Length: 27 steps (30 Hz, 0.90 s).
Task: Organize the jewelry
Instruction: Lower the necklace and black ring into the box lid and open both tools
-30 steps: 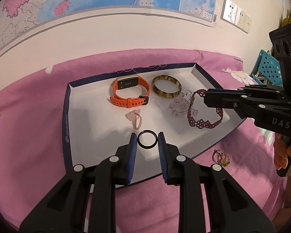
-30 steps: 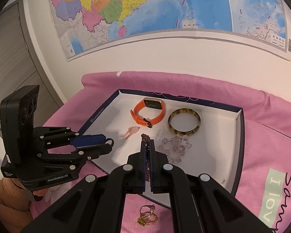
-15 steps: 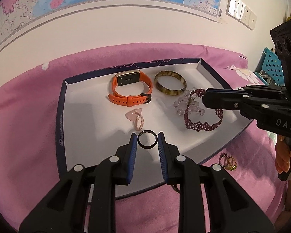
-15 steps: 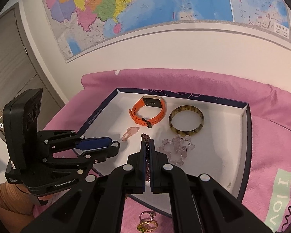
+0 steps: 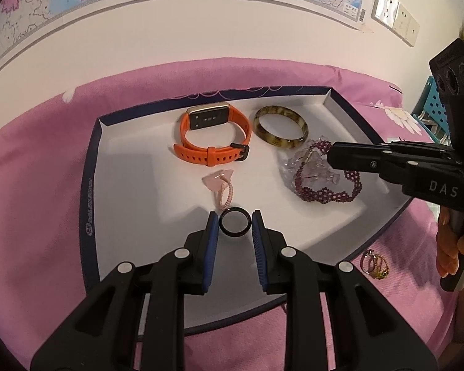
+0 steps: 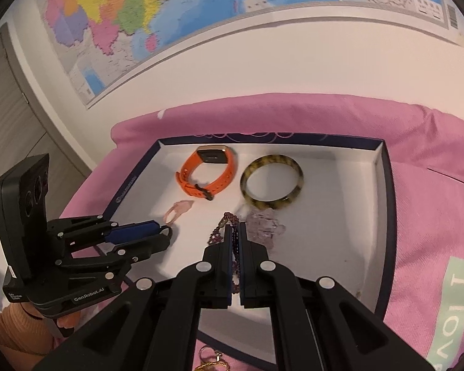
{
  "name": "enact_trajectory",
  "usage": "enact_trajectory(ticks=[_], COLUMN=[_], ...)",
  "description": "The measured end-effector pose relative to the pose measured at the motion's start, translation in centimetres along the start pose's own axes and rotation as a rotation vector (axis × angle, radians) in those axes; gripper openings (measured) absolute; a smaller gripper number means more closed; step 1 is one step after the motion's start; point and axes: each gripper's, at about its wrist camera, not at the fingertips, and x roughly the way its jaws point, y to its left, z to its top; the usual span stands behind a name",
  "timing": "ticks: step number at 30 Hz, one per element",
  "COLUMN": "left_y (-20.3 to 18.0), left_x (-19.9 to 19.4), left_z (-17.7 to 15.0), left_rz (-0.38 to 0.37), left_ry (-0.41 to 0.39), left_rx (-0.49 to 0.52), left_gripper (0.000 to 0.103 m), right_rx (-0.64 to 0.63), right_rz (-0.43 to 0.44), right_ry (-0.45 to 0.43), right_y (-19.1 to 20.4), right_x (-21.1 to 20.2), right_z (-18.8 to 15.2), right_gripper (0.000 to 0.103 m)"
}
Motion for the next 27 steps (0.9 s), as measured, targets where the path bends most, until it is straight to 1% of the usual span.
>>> enact_trajectory(ticks=[7,13,15,16,17,19,23,27], left_y=[0.1,0.0,0.0,0.0,0.0,0.0,-0.2,-0.8], left_x=[0.3,0.0,-0.5,-0.8,-1.5,-2.4,-4.6,-6.0], left_z=[0.0,0.0,0.0,0.0,0.0,-0.1,-1.0,-2.7], left_rz=[0.008,0.012,0.016,0.019,0.022,0.028,0.005,-0.018], left_ry=[0.002,-0.009,-0.024,-0.033,-0.05,-0.071,-0.11,-0.123], left_rx=[-0.004,-0.005,-0.006,-0.007,-0.005,0.0,0.016,0.054], left_gripper=[0.023,0.034,0.038,0.04,0.041,0.042,0.042,0.042], right_rx=[0.014,0.005,0.005,0.005,0.002,-0.007,-0.049,-0.112], right_rz=[-0.024,-0.046,-0.051,-0.056,-0.058,-0.058,-0.03,0.015], right_ry=[0.004,-0.006,-0.01,-0.012,-0.017,-0.027,-0.04,-0.038], right_y=[-0.5,-0.5,-0.5,-0.5,-0.4,-0.2,1.2,3.0], right_x=[0.4,0.1,-0.2,-0.4,-0.6,-1.3,-2.9,-4.6], right_z=[-0.1,-0.2,-0.3,-0.3,-0.4,-0.6,-1.5,-3.1], right_gripper=[0.005,0.008,0.01,0.012,0.018,0.021,0.021,0.022])
